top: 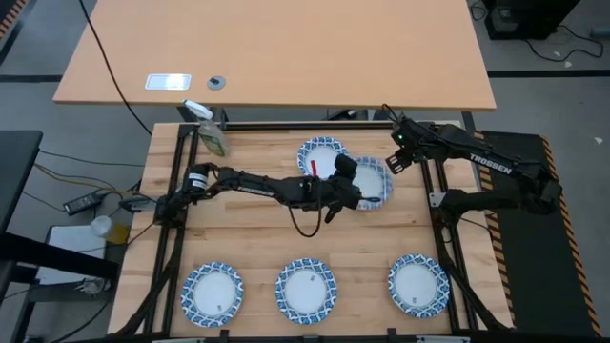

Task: Nest bowls inside each other
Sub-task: Stack the blue white patterned bowl on top of the other blue white patterned bowls

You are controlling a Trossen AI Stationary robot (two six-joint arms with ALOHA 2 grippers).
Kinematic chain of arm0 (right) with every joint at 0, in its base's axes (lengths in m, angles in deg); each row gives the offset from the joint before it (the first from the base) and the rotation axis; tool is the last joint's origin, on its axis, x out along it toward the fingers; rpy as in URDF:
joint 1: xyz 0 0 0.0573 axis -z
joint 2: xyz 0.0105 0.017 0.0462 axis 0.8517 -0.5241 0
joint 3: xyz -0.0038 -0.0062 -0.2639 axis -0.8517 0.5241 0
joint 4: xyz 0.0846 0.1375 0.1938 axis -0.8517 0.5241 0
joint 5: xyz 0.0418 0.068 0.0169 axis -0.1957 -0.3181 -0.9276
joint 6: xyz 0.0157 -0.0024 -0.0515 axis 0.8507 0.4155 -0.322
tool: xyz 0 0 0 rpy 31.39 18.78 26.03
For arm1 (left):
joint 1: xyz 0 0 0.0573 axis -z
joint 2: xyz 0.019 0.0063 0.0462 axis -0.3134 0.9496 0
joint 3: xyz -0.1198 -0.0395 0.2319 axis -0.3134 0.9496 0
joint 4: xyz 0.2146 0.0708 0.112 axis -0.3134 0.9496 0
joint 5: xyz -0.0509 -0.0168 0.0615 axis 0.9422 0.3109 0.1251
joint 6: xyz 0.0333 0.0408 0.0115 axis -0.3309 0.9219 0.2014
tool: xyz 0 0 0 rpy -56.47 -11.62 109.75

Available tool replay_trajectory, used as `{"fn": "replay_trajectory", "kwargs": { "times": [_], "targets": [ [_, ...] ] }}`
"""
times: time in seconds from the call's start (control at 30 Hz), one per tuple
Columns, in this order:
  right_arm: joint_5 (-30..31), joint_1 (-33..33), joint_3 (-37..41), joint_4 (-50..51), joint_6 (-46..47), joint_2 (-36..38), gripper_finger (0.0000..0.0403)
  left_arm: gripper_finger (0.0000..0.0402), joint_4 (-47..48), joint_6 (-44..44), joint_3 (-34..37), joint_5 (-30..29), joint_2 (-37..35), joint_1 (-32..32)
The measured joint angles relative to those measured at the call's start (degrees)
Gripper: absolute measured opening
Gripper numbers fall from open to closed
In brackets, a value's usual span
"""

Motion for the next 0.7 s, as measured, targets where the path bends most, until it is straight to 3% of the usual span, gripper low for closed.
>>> {"fn": "replay_trajectory", "kwargs": {
  "times": [0.2, 0.3, 0.37, 0.53, 0.7],
  "targets": [
    [-8.56, -2.17, 2.7, -4.76, -1.27, -0.25, 0.0168, 0.0046, 17.86, -6.37, 0.28, 6.4, -0.69, 0.48],
    [-15.63, -1.74, 6.39, -10.86, -2.06, -0.85, 0.0168, 0.0046, 20.28, -11.97, 1.67, 17.54, -0.74, 0.31],
    [-19.01, -0.38, 8.44, -13.93, -3.14, -1.31, 0.0168, 0.0046, 20.43, -13.75, 3.26, 21.44, -0.6, -0.08],
    [-19.22, 2.58, 11.3, -17.17, -5.91, -1.55, 0.0172, 0.0046, 12.76, -11.42, 6.07, 16.78, -0.66, -0.1],
    [-26.19, 7.62, 13.39, -19.95, -7.48, -1.57, 0.0199, 0.0046, 0.72, 0.62, 11.59, 9.25, -0.68, 2.69]
  ]
}}
